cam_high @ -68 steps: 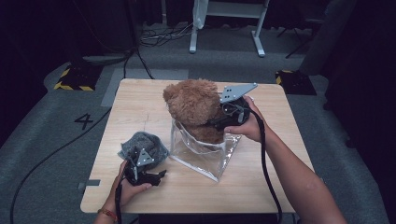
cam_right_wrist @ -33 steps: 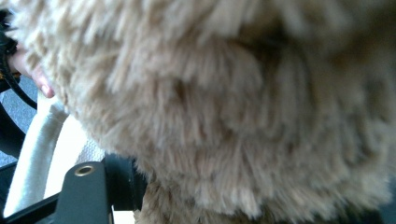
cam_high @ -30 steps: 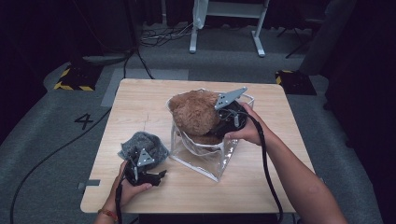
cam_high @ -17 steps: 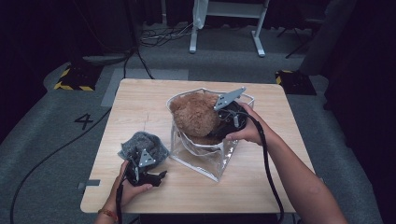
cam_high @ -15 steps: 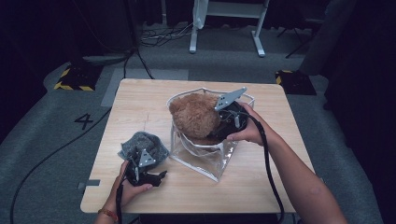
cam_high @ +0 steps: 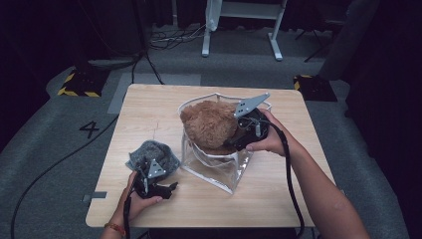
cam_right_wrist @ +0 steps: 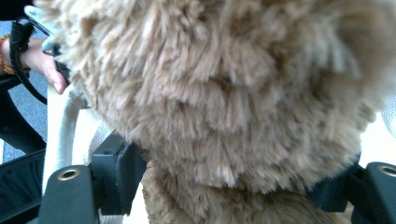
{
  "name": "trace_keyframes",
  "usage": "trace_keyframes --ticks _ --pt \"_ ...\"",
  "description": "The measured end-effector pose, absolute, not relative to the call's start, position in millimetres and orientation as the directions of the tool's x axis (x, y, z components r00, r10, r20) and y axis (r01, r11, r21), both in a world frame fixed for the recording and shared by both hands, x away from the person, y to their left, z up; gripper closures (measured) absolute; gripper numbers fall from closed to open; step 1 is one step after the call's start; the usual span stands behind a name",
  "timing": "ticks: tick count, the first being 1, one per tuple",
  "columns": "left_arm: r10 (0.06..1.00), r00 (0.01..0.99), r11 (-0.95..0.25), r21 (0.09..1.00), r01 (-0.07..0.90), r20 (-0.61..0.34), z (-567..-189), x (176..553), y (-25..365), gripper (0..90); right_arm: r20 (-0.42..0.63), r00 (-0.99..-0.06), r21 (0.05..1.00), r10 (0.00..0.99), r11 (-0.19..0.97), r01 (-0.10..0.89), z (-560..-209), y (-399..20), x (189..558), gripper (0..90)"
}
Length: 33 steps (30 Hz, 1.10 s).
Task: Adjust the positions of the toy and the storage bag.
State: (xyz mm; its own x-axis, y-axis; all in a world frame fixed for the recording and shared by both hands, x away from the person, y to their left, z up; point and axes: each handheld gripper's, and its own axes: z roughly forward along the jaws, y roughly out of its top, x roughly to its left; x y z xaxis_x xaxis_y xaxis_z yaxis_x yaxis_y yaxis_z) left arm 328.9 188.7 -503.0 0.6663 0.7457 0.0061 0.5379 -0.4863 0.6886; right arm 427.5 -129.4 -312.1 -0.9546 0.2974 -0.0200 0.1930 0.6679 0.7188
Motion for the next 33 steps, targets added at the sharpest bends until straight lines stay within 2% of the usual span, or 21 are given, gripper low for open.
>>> trace_keyframes --ticks 7,13,19,22,29,33 --pt "0.746 0.666 -0.486 0.689 0.538 0.006 -503.0 328.8 188.7 16.2 -0.049 -0.952 0.725 0.304 0.666 0.175 -306.8 -131.3 424.0 25.5" --pt "0.746 0.666 -0.486 0.689 0.538 0.006 -503.0 328.9 188.7 16.2 -0.044 -0.947 0.776 0.319 0.607 0.169 -296.3 -138.3 419.9 23.3" --pt "0.746 0.665 -0.483 0.689 0.541 0.001 -503.1 328.7 188.5 16.2 -0.054 -0.944 0.762 0.325 0.624 0.172 -299.6 -135.1 421.4 23.5" --pt "0.746 0.665 -0.484 0.688 0.542 0.001 -503.0 328.7 188.5 16.2 -0.055 -0.942 0.757 0.332 0.628 0.177 -302.4 -134.6 424.2 25.9" --pt "0.744 0.669 -0.486 0.688 0.539 0.002 -503.1 328.9 188.6 16.0 -0.081 -0.945 0.736 0.316 0.658 0.157 -303.6 -135.0 427.4 42.5" --pt "0.743 0.670 -0.487 0.688 0.538 0.001 -503.2 329.0 188.6 15.9 -0.087 -0.951 0.711 0.297 0.687 0.149 -306.4 -133.4 428.1 45.4"
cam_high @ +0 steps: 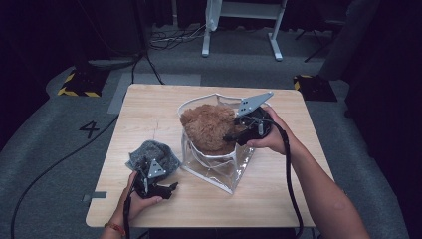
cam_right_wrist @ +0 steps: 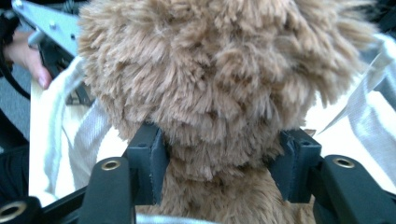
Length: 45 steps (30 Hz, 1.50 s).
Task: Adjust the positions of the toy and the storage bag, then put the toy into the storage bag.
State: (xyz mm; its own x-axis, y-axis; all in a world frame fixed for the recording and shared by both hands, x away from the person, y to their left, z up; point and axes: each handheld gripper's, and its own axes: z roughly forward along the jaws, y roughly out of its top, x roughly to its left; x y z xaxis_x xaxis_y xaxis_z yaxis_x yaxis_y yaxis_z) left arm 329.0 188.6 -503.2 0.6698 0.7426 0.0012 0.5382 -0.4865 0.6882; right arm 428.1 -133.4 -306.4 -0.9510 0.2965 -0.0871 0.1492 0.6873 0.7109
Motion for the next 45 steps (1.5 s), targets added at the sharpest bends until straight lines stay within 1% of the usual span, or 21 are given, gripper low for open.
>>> trace_keyframes --ticks 3,10,16,20,24,28,37,41,45 --pt "0.741 0.672 -0.491 0.686 0.537 0.004 -503.0 329.2 188.9 15.9 -0.093 -0.952 0.678 0.292 0.719 0.154 -311.3 -131.7 430.0 45.4" --pt "0.739 0.673 -0.492 0.687 0.535 0.005 -503.0 329.1 188.9 15.9 -0.076 -0.953 0.673 0.294 0.720 0.168 -314.4 -133.4 432.4 44.7" --pt "0.737 0.676 -0.491 0.686 0.536 0.000 -503.1 329.4 188.9 16.0 -0.082 -0.953 0.649 0.291 0.741 0.171 -318.4 -132.3 433.8 45.1" --pt "0.737 0.676 -0.489 0.689 0.535 -0.002 -503.4 329.5 188.8 15.9 -0.086 -0.954 0.658 0.286 0.736 0.161 -317.4 -135.7 433.5 44.2" --pt "0.737 0.675 -0.488 0.689 0.536 -0.003 -503.5 329.4 188.7 15.9 -0.076 -0.952 0.665 0.298 0.726 0.174 -320.0 -135.9 432.7 42.9" --pt "0.737 0.676 -0.489 0.689 0.535 -0.002 -503.4 329.5 188.8 15.9 -0.086 -0.952 0.665 0.292 0.729 0.164 -316.4 -138.3 432.6 38.6" --pt "0.738 0.675 -0.489 0.689 0.535 -0.001 -503.4 329.6 188.8 15.9 -0.086 -0.951 0.710 0.298 0.688 0.152 -307.1 -141.9 430.6 29.1" --pt "0.737 0.676 -0.490 0.688 0.535 -0.002 -503.4 329.8 188.9 15.9 -0.111 -0.940 0.744 0.322 0.655 0.136 -297.4 -145.6 427.6 22.9" --pt "0.738 0.674 -0.489 0.689 0.535 0.001 -503.3 329.6 188.7 15.8 -0.135 -0.928 0.758 0.347 0.639 0.128 -293.0 -151.1 426.0 21.1"
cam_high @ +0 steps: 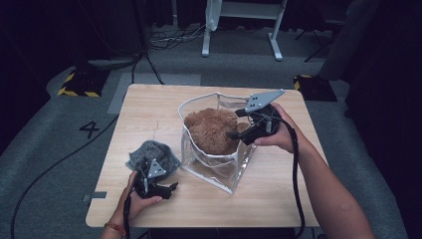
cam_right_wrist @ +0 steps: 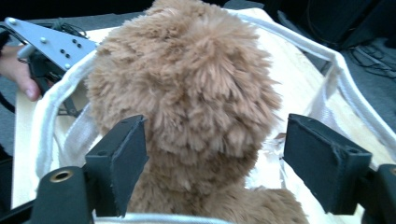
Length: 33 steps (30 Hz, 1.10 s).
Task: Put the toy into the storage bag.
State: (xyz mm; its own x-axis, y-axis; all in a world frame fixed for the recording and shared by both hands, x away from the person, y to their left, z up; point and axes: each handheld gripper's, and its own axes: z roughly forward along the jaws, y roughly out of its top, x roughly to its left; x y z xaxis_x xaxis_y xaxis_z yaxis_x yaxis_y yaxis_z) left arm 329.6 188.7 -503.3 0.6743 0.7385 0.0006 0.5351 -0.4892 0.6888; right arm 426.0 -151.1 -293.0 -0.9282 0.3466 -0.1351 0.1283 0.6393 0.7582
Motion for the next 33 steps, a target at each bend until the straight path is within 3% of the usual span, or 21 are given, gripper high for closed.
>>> trace_keyframes --ticks 33 --pt "0.739 0.674 -0.495 0.686 0.533 0.009 -502.9 329.1 188.2 15.8 -0.215 -0.875 0.790 0.433 0.604 0.105 -296.9 -213.8 399.7 20.5"
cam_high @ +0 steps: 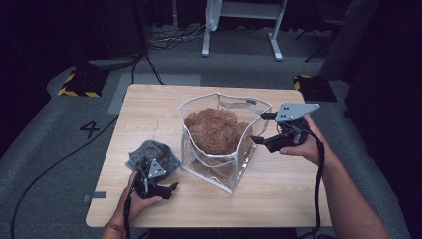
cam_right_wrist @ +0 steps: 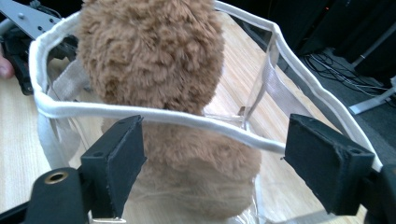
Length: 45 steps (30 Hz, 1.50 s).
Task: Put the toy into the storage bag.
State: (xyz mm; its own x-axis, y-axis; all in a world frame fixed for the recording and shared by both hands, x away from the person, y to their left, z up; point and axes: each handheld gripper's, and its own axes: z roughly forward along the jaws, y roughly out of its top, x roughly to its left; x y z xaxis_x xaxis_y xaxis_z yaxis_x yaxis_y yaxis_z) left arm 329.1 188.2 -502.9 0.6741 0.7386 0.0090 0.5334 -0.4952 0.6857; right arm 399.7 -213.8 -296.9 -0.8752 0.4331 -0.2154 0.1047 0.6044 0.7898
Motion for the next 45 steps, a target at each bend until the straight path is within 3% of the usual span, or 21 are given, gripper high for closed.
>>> trace_keyframes --ticks 25,45 --pt "0.737 0.676 -0.496 0.688 0.530 0.011 -502.9 329.0 188.0 15.8 -0.237 -0.844 0.764 0.482 0.629 0.145 -334.2 -242.1 398.0 19.7" --pt "0.737 0.676 -0.498 0.687 0.529 0.014 -502.8 328.8 188.0 15.8 -0.223 -0.816 0.709 0.534 0.663 0.240 -394.1 -259.8 404.0 20.4"
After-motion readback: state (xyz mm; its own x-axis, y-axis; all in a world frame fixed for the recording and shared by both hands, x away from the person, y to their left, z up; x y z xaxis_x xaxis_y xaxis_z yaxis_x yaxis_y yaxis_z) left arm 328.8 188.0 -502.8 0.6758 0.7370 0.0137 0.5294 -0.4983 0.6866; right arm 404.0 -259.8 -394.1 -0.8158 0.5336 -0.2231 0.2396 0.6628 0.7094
